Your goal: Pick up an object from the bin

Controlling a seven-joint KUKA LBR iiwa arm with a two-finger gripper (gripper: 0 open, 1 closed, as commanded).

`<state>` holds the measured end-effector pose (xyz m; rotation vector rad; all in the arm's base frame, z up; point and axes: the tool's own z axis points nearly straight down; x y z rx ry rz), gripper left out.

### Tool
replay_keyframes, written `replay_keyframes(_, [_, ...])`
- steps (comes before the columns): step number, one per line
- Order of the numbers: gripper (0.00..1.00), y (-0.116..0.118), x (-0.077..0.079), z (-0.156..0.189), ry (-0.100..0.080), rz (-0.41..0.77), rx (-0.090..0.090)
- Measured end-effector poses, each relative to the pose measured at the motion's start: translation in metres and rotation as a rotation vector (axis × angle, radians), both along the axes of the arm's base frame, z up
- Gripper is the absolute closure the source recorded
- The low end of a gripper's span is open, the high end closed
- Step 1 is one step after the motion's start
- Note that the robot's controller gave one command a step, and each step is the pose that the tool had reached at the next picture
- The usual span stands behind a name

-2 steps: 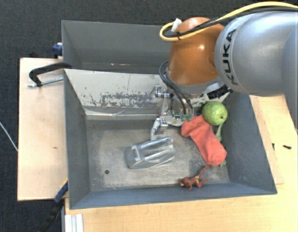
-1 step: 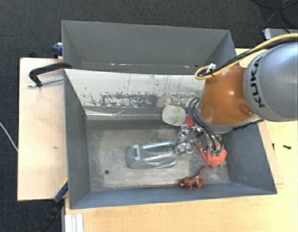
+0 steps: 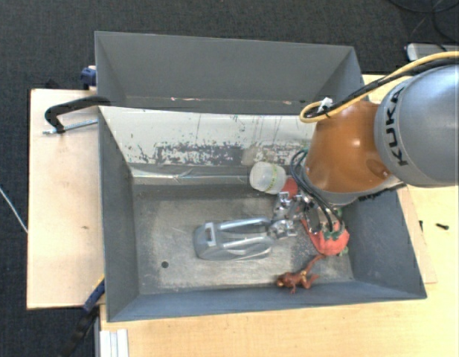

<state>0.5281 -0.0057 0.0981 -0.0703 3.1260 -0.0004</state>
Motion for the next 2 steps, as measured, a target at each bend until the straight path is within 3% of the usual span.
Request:
replay_keyframes(1, [1.00,-0.002,-0.001,0.027,0.012,-0.015,0.001])
replay_keyframes(2, [1.00,0.004,0.011,0.060,0.009,0.008,0.000])
